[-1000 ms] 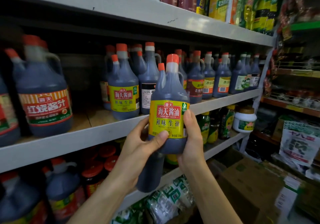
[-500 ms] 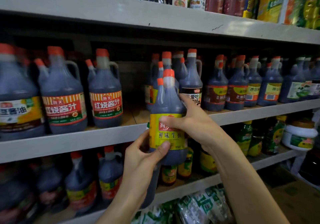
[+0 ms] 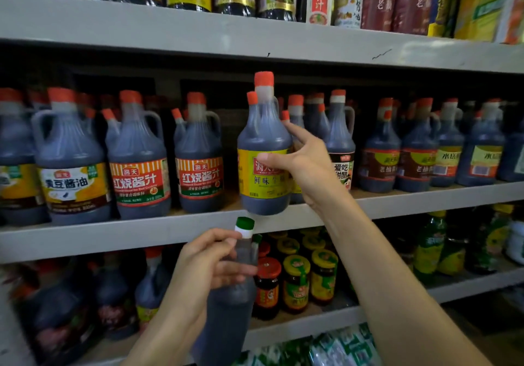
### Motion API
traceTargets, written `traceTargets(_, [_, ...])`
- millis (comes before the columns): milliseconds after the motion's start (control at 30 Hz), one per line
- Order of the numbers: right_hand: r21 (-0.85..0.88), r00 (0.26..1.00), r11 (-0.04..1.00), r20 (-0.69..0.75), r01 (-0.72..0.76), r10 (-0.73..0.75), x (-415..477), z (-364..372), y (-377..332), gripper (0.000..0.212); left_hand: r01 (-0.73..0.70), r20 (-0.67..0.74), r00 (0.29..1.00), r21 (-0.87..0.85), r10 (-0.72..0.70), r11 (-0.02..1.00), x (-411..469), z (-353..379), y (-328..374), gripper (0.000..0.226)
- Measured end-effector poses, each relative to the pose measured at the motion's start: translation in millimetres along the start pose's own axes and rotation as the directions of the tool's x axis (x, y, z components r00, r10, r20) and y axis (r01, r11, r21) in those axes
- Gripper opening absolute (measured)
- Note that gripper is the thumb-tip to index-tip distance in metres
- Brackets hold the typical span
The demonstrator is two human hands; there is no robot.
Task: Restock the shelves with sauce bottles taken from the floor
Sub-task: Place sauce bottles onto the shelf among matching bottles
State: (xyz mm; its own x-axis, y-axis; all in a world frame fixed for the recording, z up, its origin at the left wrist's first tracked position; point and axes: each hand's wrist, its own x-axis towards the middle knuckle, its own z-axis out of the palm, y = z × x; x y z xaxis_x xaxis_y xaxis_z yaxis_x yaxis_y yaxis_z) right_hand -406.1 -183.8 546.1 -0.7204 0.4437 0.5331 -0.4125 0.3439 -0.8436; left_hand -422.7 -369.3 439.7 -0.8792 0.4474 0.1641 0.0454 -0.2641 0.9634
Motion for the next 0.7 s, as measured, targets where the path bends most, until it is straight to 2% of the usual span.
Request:
traceTargets(133, [-0.023,0.998,1.0,-0.07,0.008,-0.01,14,30,25,0.086,0.029,0.012,0.999,0.071,-0.03,0.997,2,-20,4,0.025])
traceTargets(300, [-0.117,0.994,0.993,-0.103,0.012,-0.024,19,53,45,0.087,0.041,0.013,0.999,0.07,-0.042,0.997,5,-35,6,0.021])
traceTargets(400, [-0.183,0.997,0.983,-0.071,-0.025,0.013,20,53,45,0.085,0.03,0.022,0.999,0.061,-0.031,0.998,7,-37,5,0.023])
traceTargets(467, [-0.315,0.998,0.947,-0.019,-0.055,0.052,24,52,38,0.083,0.027,0.026,0.999,0.052,-0.029,0.998,8,-39,4,0.026])
traceTargets(533, [-0.543,0.995,0.838,0.034,-0.056,0.089,30,53,24,0.072,0.028,0.027,0.999,0.038,-0.029,0.999,10,-40,3,0.027])
traceTargets(600, [-0.726,0.99,0.686,0.056,-0.051,0.133,33,54,9,0.062,0.024,0.042,0.999,0.038,-0.026,0.999,11,-40,2,0.029])
traceTargets(700, [-0.866,0.99,0.498,0.018,-0.054,0.139,36,52,-7,0.061,0.016,0.074,0.997,0.045,-0.019,0.999,12,-36,1,0.031])
